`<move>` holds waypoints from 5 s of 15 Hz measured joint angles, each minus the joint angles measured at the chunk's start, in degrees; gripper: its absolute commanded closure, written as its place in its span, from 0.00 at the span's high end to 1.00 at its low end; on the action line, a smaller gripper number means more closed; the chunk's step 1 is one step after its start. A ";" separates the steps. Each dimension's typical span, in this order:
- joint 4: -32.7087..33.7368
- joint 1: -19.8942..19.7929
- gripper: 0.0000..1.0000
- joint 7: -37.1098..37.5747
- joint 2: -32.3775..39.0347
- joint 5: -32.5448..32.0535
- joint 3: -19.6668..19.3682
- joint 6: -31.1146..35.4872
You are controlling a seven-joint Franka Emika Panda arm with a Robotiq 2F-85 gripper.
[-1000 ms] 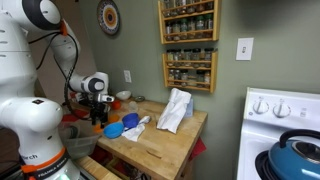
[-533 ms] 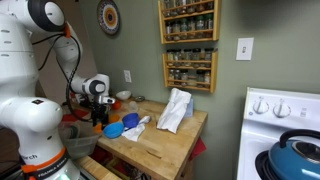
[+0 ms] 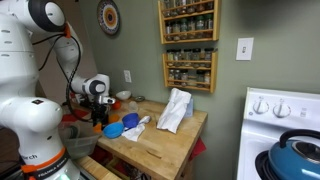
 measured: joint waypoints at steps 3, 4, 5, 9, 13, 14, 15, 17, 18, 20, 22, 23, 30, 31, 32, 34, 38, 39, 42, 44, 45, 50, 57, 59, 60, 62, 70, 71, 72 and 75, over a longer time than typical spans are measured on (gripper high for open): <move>0.01 -0.02 0.85 0.00 -0.32 0.17 0.02 -0.08; -0.04 -0.03 0.85 0.00 -0.51 0.18 0.01 -0.13; -0.04 -0.06 0.85 0.00 -0.54 0.20 0.00 -0.13; -0.04 -0.22 0.84 0.01 -0.59 0.27 -0.08 -0.11; -0.20 -0.92 0.82 0.04 -1.40 0.27 -0.53 -0.11; -0.30 -1.12 0.82 0.04 -1.88 0.27 -0.62 -0.11; -0.45 -1.27 0.83 0.05 -2.43 0.27 -0.73 -0.11; -0.98 -1.53 0.84 0.07 -3.81 0.27 -0.84 -0.12; -1.24 -1.61 0.84 0.07 -4.50 0.27 -0.84 -0.28; -1.52 -1.65 0.83 0.07 -5.79 0.27 -0.84 -1.00; -1.62 -1.65 0.83 0.07 -6.91 0.27 -0.84 -1.79; -1.64 -1.66 0.82 0.07 -7.40 0.27 -0.84 -2.23; -1.66 -1.98 0.83 0.07 -10.08 0.25 -0.85 -4.13; -1.61 -2.12 0.83 0.07 -10.26 0.18 -0.87 -4.26; -1.49 -2.28 0.82 0.07 -10.35 0.05 -0.91 -4.48; -0.95 -2.64 0.83 0.04 -10.33 -0.27 -1.07 -4.86; 0.97 -3.28 0.82 -0.02 -10.02 -1.44 -1.64 -5.08; 1.59 -3.43 0.81 -0.03 -9.83 -1.75 -1.73 -5.12; 3.54 -3.81 0.80 -0.20 -8.65 -2.64 -1.89 -5.17; 4.76 -3.90 0.79 -0.39 -7.43 -3.08 -1.97 -5.19; 5.29 -3.90 0.79 -0.53 -6.70 -3.23 -1.97 -5.19; 7.49 -3.90 0.78 -1.11 -3.12 -3.47 -2.00 -5.19; 9.36 -3.90 0.78 -1.03 -0.86 -4.94 -2.38 -5.19; 9.63 -3.90 0.78 -0.95 -0.49 -5.56 -2.73 -5.19; 9.66 -3.90 0.78 -0.95 -0.38 -5.69 -2.90 -5.19; 9.69 -3.90 0.77 -0.95 -0.25 -5.73 -3.07 -5.19; 10.70 -3.88 0.76 -0.95 0.74 -5.74 -3.08 -5.19; 10.90 -3.88 0.76 -0.95 0.98 -5.74 -3.08 -5.19; 11.09 -3.87 0.76 -0.95 1.22 -5.74 -3.08 -5.19; 11.31 -3.87 0.77 -0.95 1.75 -5.74 -3.08 -5.19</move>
